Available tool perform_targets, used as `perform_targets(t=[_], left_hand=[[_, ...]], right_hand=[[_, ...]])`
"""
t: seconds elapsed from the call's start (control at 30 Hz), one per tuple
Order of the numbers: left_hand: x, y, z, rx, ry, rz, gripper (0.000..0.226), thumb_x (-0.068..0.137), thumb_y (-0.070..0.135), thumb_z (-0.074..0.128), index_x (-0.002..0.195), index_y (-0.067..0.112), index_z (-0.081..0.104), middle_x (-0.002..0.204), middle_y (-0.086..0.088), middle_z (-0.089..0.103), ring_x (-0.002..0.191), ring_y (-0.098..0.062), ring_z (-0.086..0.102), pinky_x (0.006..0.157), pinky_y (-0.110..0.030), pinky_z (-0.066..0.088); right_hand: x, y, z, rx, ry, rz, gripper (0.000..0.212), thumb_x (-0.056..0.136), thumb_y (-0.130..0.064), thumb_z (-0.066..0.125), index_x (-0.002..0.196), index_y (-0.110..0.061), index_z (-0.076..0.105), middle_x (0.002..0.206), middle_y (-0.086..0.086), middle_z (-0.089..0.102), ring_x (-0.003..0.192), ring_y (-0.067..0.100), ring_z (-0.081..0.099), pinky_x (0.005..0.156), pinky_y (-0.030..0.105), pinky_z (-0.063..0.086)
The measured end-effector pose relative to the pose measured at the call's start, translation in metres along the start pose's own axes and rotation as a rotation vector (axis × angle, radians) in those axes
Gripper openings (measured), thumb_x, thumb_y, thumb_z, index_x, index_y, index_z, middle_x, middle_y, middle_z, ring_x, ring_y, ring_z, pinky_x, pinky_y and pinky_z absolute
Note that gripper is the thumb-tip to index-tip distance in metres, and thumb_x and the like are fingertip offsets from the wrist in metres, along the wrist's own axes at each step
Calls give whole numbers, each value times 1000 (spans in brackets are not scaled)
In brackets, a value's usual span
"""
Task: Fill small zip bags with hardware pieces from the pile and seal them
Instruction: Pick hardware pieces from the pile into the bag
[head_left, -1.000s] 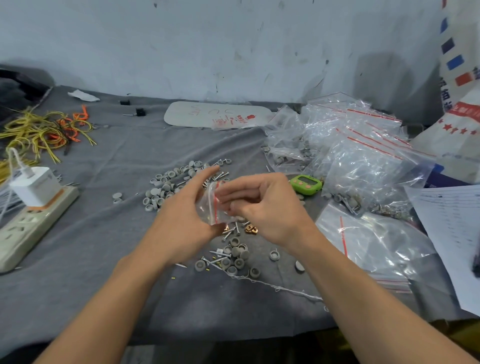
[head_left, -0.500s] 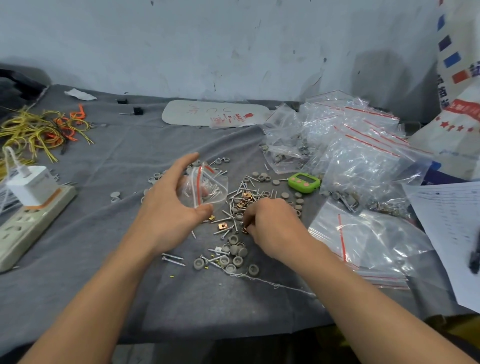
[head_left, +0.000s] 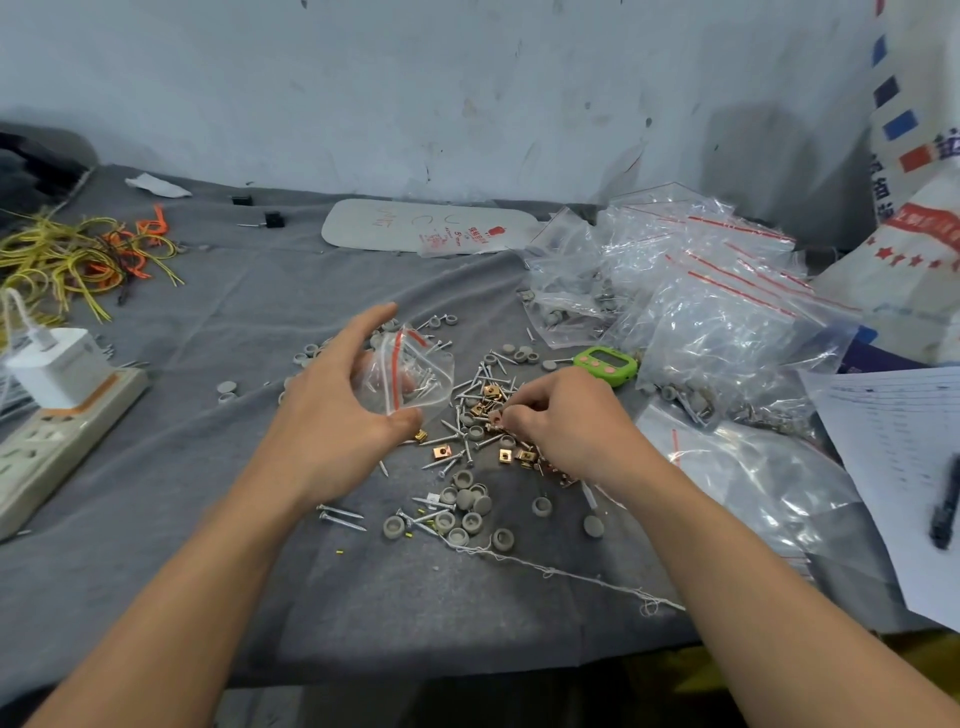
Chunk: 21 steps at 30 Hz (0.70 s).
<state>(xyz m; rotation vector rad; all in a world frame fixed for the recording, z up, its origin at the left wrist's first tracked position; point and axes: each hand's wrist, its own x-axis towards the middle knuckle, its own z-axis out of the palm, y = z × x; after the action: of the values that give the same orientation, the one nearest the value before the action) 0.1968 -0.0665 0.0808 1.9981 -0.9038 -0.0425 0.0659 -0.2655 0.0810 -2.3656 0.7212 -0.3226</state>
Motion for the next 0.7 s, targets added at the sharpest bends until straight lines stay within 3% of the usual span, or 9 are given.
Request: perform_targets(t=[0.1,0.2,0.27,0.37,0.43,0.57,0.7], left_hand=[[-1,3,0,3,-2,-12,93,70,26,84,138,66,35,107,19,71,102,-3,65,89,-32,49],[-2,5,0,10,-2,-12,93,69,28,83,138,66,34,121,13,66,111,-11,63,95,-38,49],[-2,5,0,12,-3,-7,93,68,29,83,139,65,34,123,13,65,112,-10,62,96,-38,49],[0,3,1,16,-6,3,93,69,27,84,139,64,35,114,21,66,106,-3,63,91,-32,48],[0,1,2,22,-2,1,93,69,25,84,139,64,36,100,29,67,102,4,62,85,-23,45],[-2,2,1,40,-7,0,92,72,22,83,141,61,35,98,50,56,102,17,54,81,-12,37],[-2,5,0,38,-9,-12,94,72,23,83,142,61,34,104,31,65,112,2,58,88,-22,40]], right_hand=[[1,-2,1,8,-23,-6,13,87,-31,73,75,-31,80,63,-5,72,42,-1,50,43,13,36],[1,-2,4,-117,-105,-10,20,82,-32,79,63,-34,75,57,-12,68,53,1,57,57,20,45],[0,-2,7,-210,-155,-26,14,80,-31,81,67,-31,78,62,-14,68,65,3,63,69,24,52],[0,-3,7,-224,-42,-15,7,80,-23,79,79,-29,82,70,-14,70,81,13,69,81,30,59],[0,-5,6,-279,-49,-17,13,81,-20,76,81,-31,81,82,-6,76,88,18,70,83,35,60],[-4,-10,8,-446,-103,-63,16,80,-20,75,91,-31,81,92,-1,76,95,25,68,78,33,57],[-8,-16,12,-597,-61,-128,12,81,-17,73,91,-22,78,90,6,75,90,32,70,73,34,56]])
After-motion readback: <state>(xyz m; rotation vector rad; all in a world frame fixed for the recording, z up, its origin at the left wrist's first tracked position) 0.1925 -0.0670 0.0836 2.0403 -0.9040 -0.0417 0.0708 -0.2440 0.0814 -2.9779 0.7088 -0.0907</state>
